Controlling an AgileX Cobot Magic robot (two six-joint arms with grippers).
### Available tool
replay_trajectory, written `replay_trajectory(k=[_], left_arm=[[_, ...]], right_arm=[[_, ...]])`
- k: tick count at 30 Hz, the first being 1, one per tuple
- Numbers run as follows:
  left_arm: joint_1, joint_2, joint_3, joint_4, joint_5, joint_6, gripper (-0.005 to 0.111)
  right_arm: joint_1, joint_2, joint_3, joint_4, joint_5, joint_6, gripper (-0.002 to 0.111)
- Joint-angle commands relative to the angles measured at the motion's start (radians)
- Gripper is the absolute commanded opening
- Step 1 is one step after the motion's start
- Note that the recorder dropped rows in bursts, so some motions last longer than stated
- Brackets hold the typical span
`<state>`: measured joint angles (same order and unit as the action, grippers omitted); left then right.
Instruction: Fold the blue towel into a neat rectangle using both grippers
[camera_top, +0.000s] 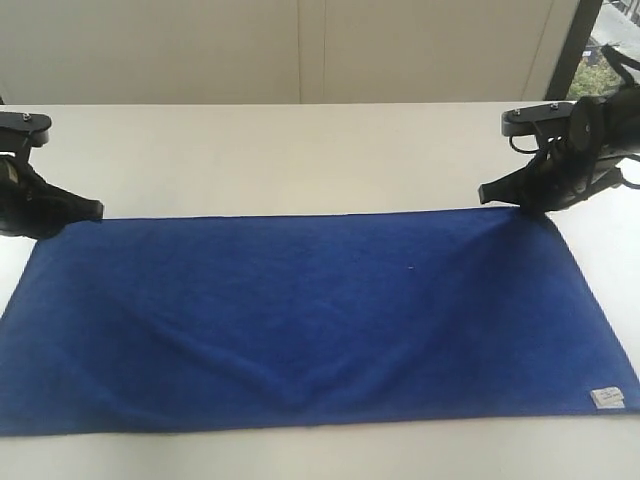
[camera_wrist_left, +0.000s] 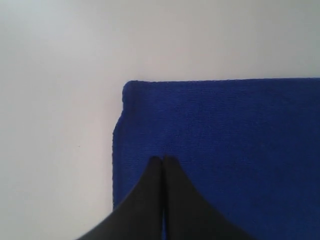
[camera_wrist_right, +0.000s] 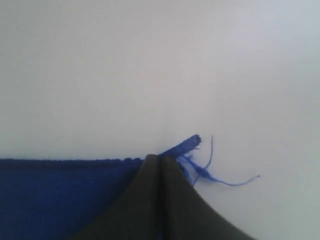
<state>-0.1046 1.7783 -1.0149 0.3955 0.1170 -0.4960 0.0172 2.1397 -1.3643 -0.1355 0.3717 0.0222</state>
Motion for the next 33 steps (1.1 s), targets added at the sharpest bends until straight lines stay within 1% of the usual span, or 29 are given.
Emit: replay_trajectory(k=[1, 4, 7, 11, 14, 16, 17, 18, 19, 21, 24, 25, 27, 29, 33], left_arm=[[-0.003, 0.009, 0.007, -0.006, 0.013, -0.004, 0.0], [-0.003, -0.006, 0.007, -0.006, 0.022, -0.002, 0.0], [-0.003, -0.041, -0.004, -0.006, 0.08, 0.0, 0.0], [-0.003, -0.113, -0.01, -0.006, 0.189, 0.003, 0.0], [-0.003, -0.16, -0.01, -0.038, 0.333, 0.022, 0.0], [-0.003, -0.18, -0.01, -0.105, 0.444, 0.109, 0.0], [-0.003, -0.196, -0.01, -0.215, 0.532, 0.235, 0.0], [-0.003, -0.198, -0.01, -0.266, 0.568, 0.286, 0.0], [-0.003, -0.204, 0.0, -0.37, 0.637, 0.394, 0.0], [-0.003, -0.214, 0.045, -0.417, 0.638, 0.429, 0.0], [-0.003, -0.223, 0.135, -0.419, 0.588, 0.426, 0.0], [-0.003, -0.226, 0.167, -0.421, 0.562, 0.415, 0.0], [-0.003, -0.23, 0.229, -0.426, 0.474, 0.365, 0.0], [-0.003, -0.23, 0.258, -0.426, 0.449, 0.362, 0.0], [-0.001, -0.23, 0.299, -0.396, 0.427, 0.357, 0.0]], right_arm=[[-0.009, 0.018, -0.001, -0.014, 0.0, 0.007, 0.0], [-0.009, -0.012, -0.001, -0.014, 0.02, 0.01, 0.0], [-0.009, -0.075, -0.001, -0.012, 0.066, 0.012, 0.0], [-0.009, -0.19, -0.001, -0.012, 0.175, 0.017, 0.0], [-0.009, -0.278, 0.02, -0.006, 0.303, 0.031, 0.0], [-0.007, -0.339, 0.057, 0.016, 0.356, 0.031, 0.0], [-0.007, -0.397, 0.117, 0.042, 0.373, 0.031, 0.0], [-0.007, -0.418, 0.144, 0.058, 0.379, 0.029, 0.0], [-0.007, -0.466, 0.22, 0.091, 0.391, 0.029, 0.0], [-0.007, -0.5, 0.295, 0.124, 0.393, 0.031, 0.0], [-0.007, -0.527, 0.411, 0.147, 0.382, 0.031, 0.0], [-0.007, -0.529, 0.446, 0.147, 0.375, 0.031, 0.0], [-0.007, -0.529, 0.526, 0.147, 0.307, 0.031, 0.0], [-0.007, -0.529, 0.57, 0.147, 0.248, 0.037, 0.0], [-0.007, -0.494, 0.602, 0.135, 0.253, 0.037, 0.0]])
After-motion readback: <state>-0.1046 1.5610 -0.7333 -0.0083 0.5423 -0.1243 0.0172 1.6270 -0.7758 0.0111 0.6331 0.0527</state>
